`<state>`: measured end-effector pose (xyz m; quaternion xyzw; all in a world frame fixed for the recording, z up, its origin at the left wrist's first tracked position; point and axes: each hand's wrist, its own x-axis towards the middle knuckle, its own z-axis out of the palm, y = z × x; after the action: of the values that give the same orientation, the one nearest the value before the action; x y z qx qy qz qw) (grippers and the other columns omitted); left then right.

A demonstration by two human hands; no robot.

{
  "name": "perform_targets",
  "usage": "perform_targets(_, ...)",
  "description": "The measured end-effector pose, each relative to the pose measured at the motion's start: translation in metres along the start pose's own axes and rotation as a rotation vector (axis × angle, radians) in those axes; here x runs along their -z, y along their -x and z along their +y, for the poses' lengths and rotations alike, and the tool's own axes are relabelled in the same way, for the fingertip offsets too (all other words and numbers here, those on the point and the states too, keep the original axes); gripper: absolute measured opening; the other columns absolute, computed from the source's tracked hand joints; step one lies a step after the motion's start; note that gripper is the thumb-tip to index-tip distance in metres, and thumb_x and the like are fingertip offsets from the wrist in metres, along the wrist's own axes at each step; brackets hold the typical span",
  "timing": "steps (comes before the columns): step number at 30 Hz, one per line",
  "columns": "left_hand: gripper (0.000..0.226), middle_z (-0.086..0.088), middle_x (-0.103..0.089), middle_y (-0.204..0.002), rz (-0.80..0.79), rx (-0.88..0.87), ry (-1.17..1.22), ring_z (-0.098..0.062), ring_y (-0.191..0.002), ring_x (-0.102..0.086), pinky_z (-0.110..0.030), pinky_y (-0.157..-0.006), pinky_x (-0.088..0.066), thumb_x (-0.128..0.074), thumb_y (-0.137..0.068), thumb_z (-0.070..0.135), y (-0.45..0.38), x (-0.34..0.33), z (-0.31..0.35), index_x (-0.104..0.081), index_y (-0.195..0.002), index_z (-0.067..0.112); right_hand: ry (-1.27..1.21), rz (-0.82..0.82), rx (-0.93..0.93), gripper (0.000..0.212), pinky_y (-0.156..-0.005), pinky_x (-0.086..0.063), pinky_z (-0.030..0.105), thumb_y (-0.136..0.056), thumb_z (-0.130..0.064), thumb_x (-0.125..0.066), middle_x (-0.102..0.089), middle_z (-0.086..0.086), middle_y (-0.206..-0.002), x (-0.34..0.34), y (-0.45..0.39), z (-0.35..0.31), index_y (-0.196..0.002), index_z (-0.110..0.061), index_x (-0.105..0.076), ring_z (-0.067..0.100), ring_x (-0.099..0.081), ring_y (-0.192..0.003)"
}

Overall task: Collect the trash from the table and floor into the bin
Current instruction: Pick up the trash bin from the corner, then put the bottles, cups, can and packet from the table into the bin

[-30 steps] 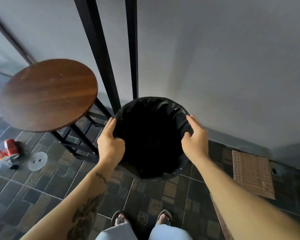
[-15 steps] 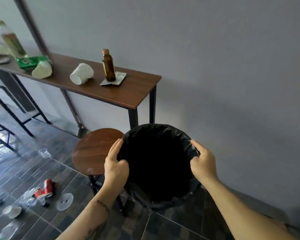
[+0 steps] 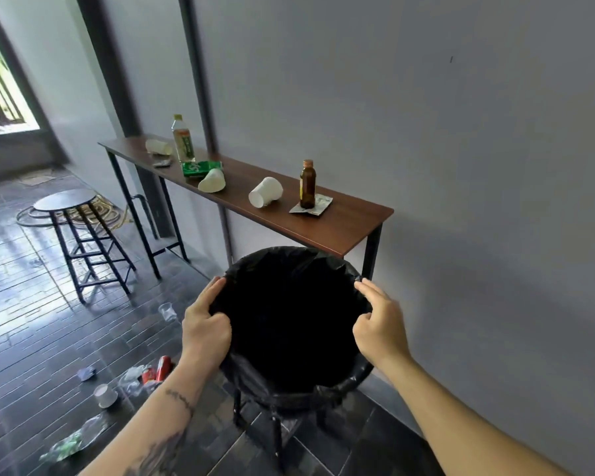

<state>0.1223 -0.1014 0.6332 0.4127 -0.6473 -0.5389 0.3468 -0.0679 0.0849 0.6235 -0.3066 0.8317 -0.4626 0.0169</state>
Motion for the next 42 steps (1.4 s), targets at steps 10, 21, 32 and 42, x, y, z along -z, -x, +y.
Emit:
perform_targets(10, 0.08, -0.002, -0.077, -0.115, 0.194, 0.023, -0.042, -0.035, -0.1, -0.073, -0.049, -0.086, -0.061, -0.039, -0.066, 0.001, -0.047, 0.092, 0.011, -0.066, -0.13, 0.042, -0.044, -0.14, 0.094, 0.063, -0.094, -0.021, -0.006, -0.081, 0.013, -0.04, -0.05, 0.005, -0.147, -0.076, -0.027, -0.087, -0.141, -0.006, -0.052, 0.015, -0.043, -0.138)
perform_targets(21, 0.083, 0.004, -0.071, -0.127, 0.119, 0.068, 0.025, -0.028, -0.096, -0.073, -0.038, -0.078, -0.063, -0.039, -0.068, -0.006, -0.168, 0.181, -0.01, -0.065, -0.134, 0.037, 0.03, -0.121, 0.034, 0.065, -0.104, -0.027, 0.016, -0.083, 0.005, -0.045, -0.047, 0.004, -0.152, -0.198, -0.076, -0.162, -0.146, -0.011, -0.047, 0.018, -0.041, -0.141)
perform_targets(32, 0.075, -0.005, -0.072, -0.124, 0.14, 0.109, -0.041, -0.033, -0.113, -0.064, -0.051, -0.104, -0.051, -0.041, -0.076, -0.005, -0.224, 0.18, -0.011, -0.066, -0.135, 0.034, 0.176, -0.085, 0.018, 0.058, -0.115, -0.032, 0.03, -0.09, -0.012, -0.051, -0.043, -0.001, -0.153, -0.209, -0.119, -0.185, -0.148, -0.017, -0.043, 0.016, -0.039, -0.141)
perform_targets(42, 0.08, -0.008, -0.071, -0.12, 0.105, 0.119, -0.078, -0.036, -0.101, -0.066, -0.052, -0.09, -0.059, -0.04, -0.072, -0.002, -0.256, 0.142, -0.019, -0.062, -0.137, 0.038, 0.196, 0.069, -0.127, 0.057, -0.104, -0.041, 0.041, -0.086, -0.027, -0.06, -0.048, 0.002, -0.143, -0.165, -0.195, -0.152, -0.141, -0.022, -0.045, 0.024, -0.048, -0.13)
